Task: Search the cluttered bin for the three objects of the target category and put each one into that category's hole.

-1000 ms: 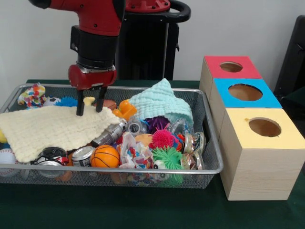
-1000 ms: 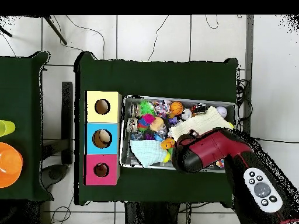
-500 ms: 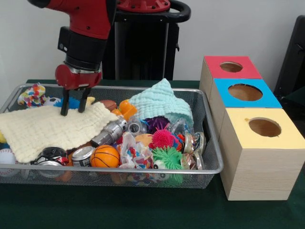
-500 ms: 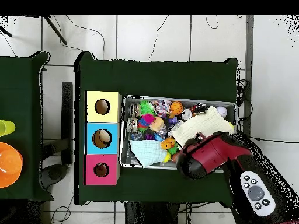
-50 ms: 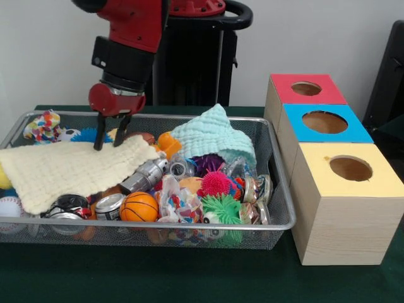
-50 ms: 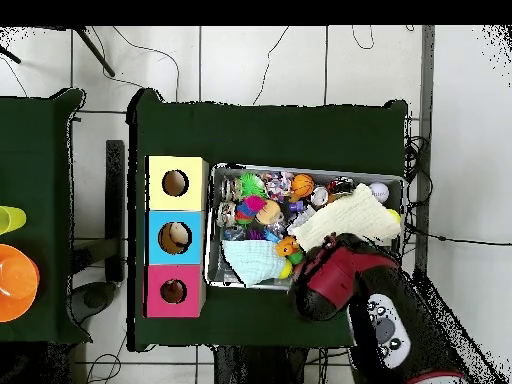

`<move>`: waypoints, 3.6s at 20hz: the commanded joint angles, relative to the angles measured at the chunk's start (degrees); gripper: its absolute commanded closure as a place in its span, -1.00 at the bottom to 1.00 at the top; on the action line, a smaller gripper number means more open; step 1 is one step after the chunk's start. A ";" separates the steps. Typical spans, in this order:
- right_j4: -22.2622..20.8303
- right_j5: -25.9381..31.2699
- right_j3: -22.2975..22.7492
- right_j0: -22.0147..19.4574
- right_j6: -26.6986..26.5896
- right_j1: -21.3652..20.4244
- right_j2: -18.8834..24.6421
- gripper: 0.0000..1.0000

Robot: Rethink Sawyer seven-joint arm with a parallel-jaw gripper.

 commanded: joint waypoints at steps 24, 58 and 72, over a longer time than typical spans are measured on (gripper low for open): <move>-2.02 -19.95 -8.92 15.58 31.75 7.97 -20.48 1.00; 7.55 -24.72 -7.98 16.96 29.35 7.57 -17.83 -1.00; 4.70 -20.56 -10.40 15.30 22.86 13.14 -17.61 -1.00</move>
